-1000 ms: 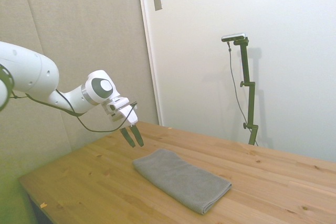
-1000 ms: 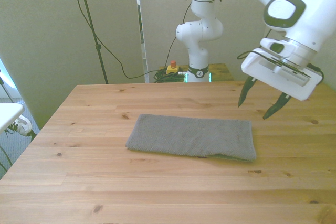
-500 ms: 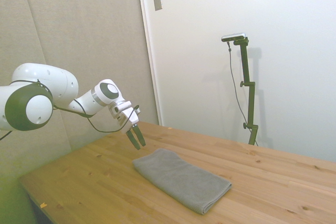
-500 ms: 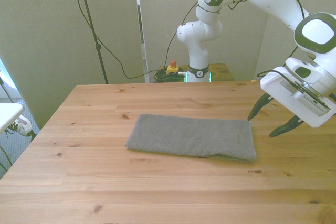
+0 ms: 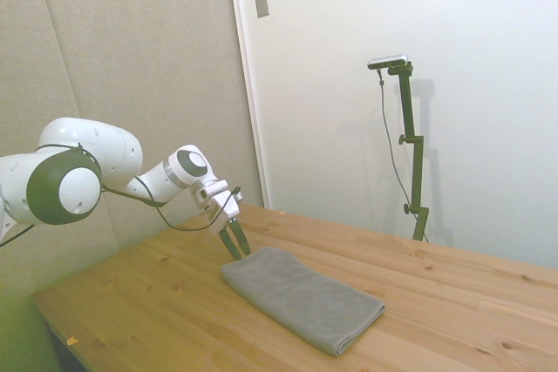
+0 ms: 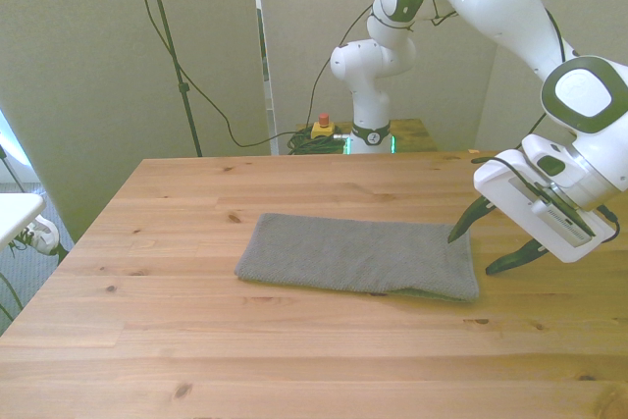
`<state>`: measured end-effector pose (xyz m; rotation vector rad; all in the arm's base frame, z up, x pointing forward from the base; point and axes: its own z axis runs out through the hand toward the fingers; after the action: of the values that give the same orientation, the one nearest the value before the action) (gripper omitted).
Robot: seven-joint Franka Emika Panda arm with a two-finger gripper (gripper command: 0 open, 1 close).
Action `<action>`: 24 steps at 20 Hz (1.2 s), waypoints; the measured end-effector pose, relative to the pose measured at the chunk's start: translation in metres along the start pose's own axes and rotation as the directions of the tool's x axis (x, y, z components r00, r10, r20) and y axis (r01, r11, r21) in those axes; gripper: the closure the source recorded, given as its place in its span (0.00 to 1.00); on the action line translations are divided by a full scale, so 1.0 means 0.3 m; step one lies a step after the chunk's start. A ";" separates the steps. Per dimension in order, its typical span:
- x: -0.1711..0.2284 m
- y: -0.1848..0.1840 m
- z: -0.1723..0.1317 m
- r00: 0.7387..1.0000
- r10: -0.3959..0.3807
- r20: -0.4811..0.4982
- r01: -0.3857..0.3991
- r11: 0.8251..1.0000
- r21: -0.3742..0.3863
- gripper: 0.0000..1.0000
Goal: Fold the towel
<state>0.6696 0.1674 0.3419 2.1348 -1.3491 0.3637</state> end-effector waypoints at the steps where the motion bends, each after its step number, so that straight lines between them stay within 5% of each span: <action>1: 0.004 0.001 0.004 1.000 -0.002 -0.001 0.002 1.000 -0.003 0.00; 4: 0.022 0.009 0.025 1.000 -0.012 -0.001 0.012 1.000 -0.026 0.00; 5: 0.029 0.012 0.034 1.000 -0.016 -0.002 0.016 0.999 -0.034 1.00; 24: 0.044 0.019 0.088 0.999 -0.050 -0.009 0.049 0.997 -0.059 1.00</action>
<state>0.6685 0.1399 0.3297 2.1112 -1.2832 0.3106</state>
